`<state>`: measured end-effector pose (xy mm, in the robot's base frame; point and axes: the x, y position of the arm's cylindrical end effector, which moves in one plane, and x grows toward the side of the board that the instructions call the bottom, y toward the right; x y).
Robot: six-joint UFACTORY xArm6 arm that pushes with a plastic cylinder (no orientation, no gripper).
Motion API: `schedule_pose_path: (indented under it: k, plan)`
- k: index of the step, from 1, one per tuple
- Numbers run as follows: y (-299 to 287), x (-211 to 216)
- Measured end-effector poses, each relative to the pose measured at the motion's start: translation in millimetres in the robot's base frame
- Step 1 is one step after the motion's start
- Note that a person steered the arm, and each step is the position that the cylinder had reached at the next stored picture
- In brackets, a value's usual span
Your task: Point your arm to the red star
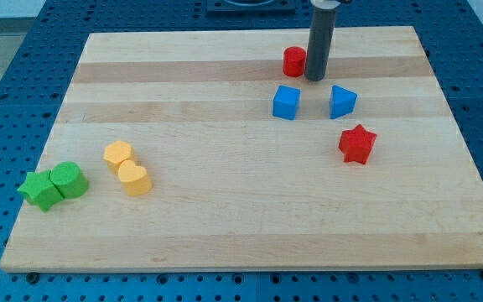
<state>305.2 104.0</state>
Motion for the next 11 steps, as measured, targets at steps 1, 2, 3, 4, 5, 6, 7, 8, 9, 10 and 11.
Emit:
schedule_pose_path:
  k: [1, 2, 3, 4, 5, 6, 7, 8, 9, 10, 11]
  plan:
    - [29, -1]
    - [93, -5]
    - [156, 5]
    - [197, 29]
    - [215, 50]
    - [210, 83]
    - [203, 101]
    - [203, 122]
    - [161, 158]
    - [78, 179]
    - [38, 162]
